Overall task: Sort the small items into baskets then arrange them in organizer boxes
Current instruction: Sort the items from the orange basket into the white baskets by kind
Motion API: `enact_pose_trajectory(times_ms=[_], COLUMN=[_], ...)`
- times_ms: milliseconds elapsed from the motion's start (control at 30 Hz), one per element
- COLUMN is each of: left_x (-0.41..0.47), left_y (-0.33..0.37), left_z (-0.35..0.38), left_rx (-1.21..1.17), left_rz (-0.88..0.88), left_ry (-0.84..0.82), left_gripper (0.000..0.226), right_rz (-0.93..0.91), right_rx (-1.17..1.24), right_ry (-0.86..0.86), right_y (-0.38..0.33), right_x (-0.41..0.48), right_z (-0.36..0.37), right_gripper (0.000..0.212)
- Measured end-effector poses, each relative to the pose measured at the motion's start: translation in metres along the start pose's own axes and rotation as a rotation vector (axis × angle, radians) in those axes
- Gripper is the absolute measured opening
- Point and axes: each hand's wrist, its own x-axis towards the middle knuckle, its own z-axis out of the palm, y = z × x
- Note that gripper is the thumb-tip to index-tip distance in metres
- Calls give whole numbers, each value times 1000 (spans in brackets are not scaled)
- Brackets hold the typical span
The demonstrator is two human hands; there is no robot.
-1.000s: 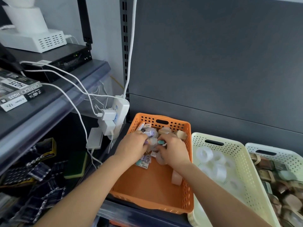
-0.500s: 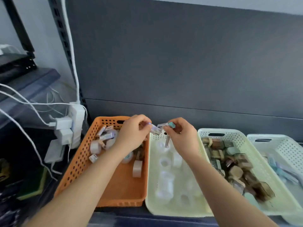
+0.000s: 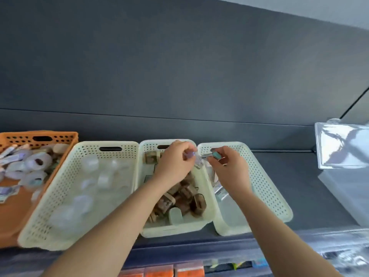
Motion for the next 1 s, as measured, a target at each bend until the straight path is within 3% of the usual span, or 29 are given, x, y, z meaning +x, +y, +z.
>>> enact_pose_trajectory(times_ms=[133, 267, 333, 433, 567, 667, 800, 1000], left_x=[-2, -5, -3, -1, 0, 1, -3, -20], left_y=[29, 37, 40, 45, 49, 48, 43, 31], left_z=[53, 85, 91, 93, 93, 92, 81, 34], left_rx=[169, 587, 722, 873, 948, 909, 812, 675], left_rz=[138, 303, 304, 246, 151, 116, 136, 111], left_ry=[-120, -331, -393, -552, -662, -655, -580, -298], left_gripper=[18, 21, 25, 49, 69, 68, 59, 40], right_rz=[3, 1, -13, -35, 57, 39, -48, -197], right_rx=[-182, -454, -552, -572, -530, -509, -531, -463], right_ry=[-38, -290, -388, -466, -508, -497, -521, -376], right_y=[56, 88, 97, 107, 108, 106, 101, 63], right_x=[5, 3, 3, 5, 7, 8, 9, 10], right_z=[-30, -43, -44, -40, -36, -35, -30, -12], right_gripper=[16, 42, 56, 74, 86, 82, 60, 42])
